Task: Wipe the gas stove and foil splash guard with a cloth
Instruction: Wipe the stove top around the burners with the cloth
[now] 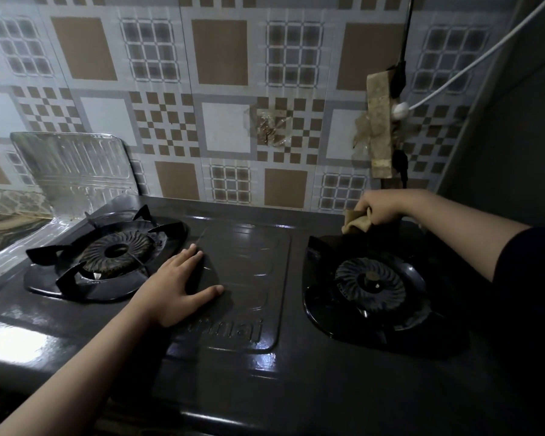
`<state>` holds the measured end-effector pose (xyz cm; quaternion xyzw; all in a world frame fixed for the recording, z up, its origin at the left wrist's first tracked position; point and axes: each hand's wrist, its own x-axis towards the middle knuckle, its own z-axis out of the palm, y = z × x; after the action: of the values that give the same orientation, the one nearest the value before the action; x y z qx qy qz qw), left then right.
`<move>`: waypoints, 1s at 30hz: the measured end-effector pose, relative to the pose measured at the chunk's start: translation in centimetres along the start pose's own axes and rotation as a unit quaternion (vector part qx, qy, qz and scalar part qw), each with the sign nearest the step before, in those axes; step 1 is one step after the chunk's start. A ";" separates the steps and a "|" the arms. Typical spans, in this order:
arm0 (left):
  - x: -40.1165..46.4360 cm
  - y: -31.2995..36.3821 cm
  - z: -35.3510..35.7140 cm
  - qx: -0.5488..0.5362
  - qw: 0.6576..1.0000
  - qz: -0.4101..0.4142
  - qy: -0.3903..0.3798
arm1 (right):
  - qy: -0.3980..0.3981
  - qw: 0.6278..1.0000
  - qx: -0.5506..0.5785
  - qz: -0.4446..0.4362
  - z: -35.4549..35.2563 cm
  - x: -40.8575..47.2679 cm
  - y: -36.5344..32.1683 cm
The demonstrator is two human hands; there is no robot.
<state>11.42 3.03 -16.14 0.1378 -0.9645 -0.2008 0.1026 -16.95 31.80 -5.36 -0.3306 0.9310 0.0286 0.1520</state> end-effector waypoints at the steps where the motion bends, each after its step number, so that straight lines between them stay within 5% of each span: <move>1: 0.0 0.0 0.0 0.000 1.000 0.001 0.000 | 0.001 1.000 -0.002 -0.001 0.0 -0.1 0.0; 30: 0.1 -0.1 -0.2 0.004 1.000 0.009 -0.005 | 0.043 0.995 -0.016 0.092 1.5 -1.9 0.2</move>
<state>11.38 2.86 -15.99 0.1285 -0.9670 -0.1964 0.0994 -15.30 33.39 -6.23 -0.2469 0.9625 0.0437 0.1033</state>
